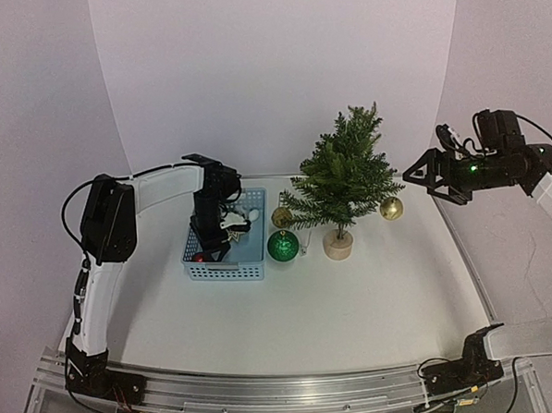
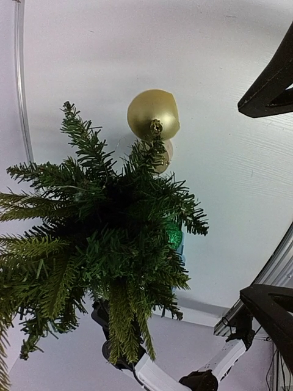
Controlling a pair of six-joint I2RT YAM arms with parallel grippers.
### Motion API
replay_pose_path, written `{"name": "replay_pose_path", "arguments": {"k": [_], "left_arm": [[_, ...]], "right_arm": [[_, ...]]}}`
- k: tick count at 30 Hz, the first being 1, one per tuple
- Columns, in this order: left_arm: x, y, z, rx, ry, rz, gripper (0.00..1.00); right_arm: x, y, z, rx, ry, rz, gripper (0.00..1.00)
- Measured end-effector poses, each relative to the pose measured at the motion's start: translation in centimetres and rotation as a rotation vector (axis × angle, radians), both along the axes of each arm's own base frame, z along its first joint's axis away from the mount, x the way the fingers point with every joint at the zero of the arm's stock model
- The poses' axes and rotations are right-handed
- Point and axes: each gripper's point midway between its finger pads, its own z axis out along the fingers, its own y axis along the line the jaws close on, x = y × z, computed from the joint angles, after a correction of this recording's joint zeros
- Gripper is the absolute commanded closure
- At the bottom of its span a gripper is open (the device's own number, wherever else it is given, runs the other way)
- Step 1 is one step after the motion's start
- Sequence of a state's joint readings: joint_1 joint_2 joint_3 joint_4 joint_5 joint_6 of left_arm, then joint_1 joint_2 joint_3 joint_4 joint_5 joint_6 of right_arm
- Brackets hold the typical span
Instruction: Decorate the small christmas tree
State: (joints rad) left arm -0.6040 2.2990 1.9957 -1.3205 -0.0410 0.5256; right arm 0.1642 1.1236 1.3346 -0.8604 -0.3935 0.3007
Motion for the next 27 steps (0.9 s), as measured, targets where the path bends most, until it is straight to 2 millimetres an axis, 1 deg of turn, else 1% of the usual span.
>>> {"name": "replay_pose_path", "arguments": {"k": [7, 14, 19, 23, 25, 27], "left_arm": [[-0.4, 0.0, 0.0, 0.023, -0.001, -0.006, 0.20], [-1.4, 1.2, -1.2, 0.075, 0.033, -0.008, 0.20], [-1.3, 1.8, -1.8, 0.105, 0.035, -0.011, 0.21], [-1.2, 2.1, -2.6, 0.132, 0.042, -0.015, 0.25], [-1.2, 2.3, -3.0, 0.145, 0.044, -0.019, 0.30], [-1.1, 2.5, -3.1, 0.152, 0.044, -0.021, 0.37]], "right_arm": [[0.1, 0.1, 0.1, 0.006, -0.004, 0.001, 0.06], [0.1, 0.1, 0.2, 0.010, -0.005, 0.004, 0.06], [0.1, 0.3, 0.4, 0.020, -0.012, 0.010, 0.06], [0.2, 0.5, 0.6, 0.028, -0.021, 0.017, 0.06], [0.1, 0.5, 0.7, 0.030, -0.024, 0.018, 0.06], [0.1, 0.5, 0.9, 0.032, -0.028, 0.018, 0.06]]}}
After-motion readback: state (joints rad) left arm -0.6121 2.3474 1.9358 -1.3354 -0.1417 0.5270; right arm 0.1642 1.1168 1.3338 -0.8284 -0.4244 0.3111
